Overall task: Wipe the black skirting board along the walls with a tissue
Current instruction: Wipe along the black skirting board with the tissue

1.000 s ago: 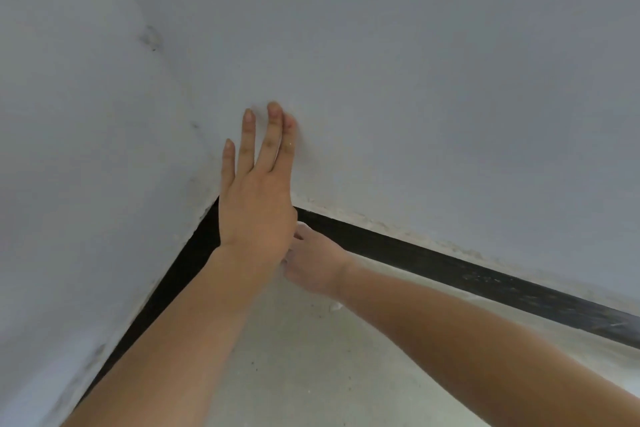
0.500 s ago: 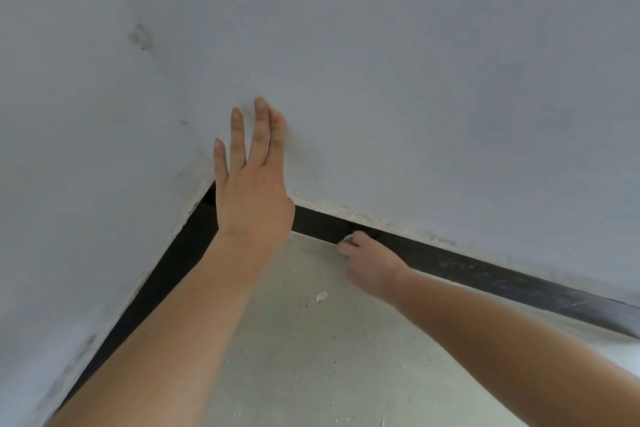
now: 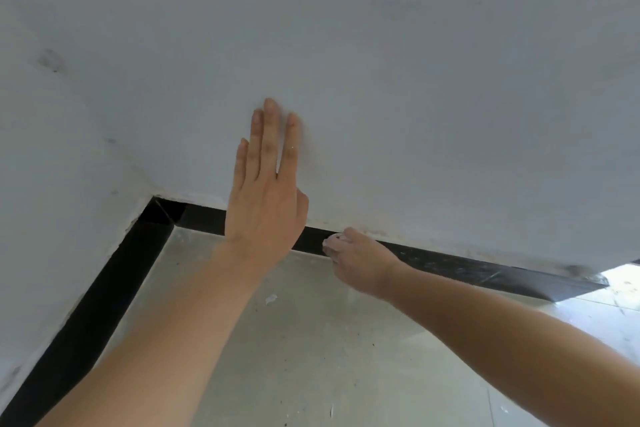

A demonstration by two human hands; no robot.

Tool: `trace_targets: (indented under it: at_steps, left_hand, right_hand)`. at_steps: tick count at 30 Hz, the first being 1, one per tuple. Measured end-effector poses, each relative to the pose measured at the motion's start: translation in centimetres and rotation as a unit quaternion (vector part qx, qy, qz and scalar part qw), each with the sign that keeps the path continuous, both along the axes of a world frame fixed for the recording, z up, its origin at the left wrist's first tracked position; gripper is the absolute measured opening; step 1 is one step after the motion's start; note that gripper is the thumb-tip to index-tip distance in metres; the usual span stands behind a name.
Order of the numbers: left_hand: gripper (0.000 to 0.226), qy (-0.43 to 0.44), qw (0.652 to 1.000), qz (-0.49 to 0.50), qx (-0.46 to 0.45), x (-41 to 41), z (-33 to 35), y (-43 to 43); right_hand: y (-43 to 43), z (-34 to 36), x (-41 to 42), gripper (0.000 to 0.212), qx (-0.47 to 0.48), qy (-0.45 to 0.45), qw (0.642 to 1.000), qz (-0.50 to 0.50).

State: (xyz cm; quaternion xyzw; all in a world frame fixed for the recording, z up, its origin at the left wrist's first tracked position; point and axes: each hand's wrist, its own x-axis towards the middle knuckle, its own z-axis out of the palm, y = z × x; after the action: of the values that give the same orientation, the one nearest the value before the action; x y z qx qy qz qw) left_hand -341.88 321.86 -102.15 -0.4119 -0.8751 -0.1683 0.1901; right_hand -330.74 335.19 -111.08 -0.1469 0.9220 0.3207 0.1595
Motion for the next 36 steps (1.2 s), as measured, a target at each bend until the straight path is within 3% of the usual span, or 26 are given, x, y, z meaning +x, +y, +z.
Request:
trace_targets:
  at_steps: [8, 11, 14, 15, 19, 24, 31, 36]
  left_hand:
    - [0.096, -0.003, 0.998, 0.042, -0.043, 0.5, -0.4, 1.3]
    - [0.097, -0.012, 0.998, 0.035, -0.043, 0.6, -0.4, 1.2]
    - [0.097, -0.008, 0.999, 0.027, -0.039, 0.5, -0.3, 1.1]
    - [0.098, -0.009, 0.999, 0.028, -0.038, 0.6, -0.3, 1.2]
    - [0.099, -0.022, 0.999, 0.041, -0.029, 1.0, -0.3, 1.9]
    - [0.093, -0.023, 0.999, 0.044, -0.009, 1.2, -0.3, 2.0]
    - [0.083, 0.011, 0.999, 0.034, -0.037, 0.7, 0.0, 1.0]
    - [0.080, 0.006, 0.999, 0.032, -0.033, 0.8, 0.0, 1.1]
  right_hand:
    - [5.7, 1.0, 8.1, 0.025, -0.001, -0.077, 0.994, -0.078]
    - [5.8, 1.4, 9.5, 0.022, 0.015, -0.125, 0.974, -0.191]
    - [4.3, 1.9, 9.2, 0.034, -0.003, -0.188, 0.936, -0.299]
    - [3.7, 2.1, 8.7, 0.032, -0.024, -0.193, 0.938, -0.286]
    - [0.9, 2.5, 6.0, 0.017, -0.065, -0.103, 0.989, -0.082]
    - [-1.6, 1.0, 0.3, 0.018, -0.079, -0.045, 0.995, 0.038]
    - [-0.4, 1.5, -0.7, 0.024, -0.075, 0.049, 0.996, 0.008]
    - [3.5, 1.3, 5.3, 0.028, -0.064, -0.047, 0.995, -0.068]
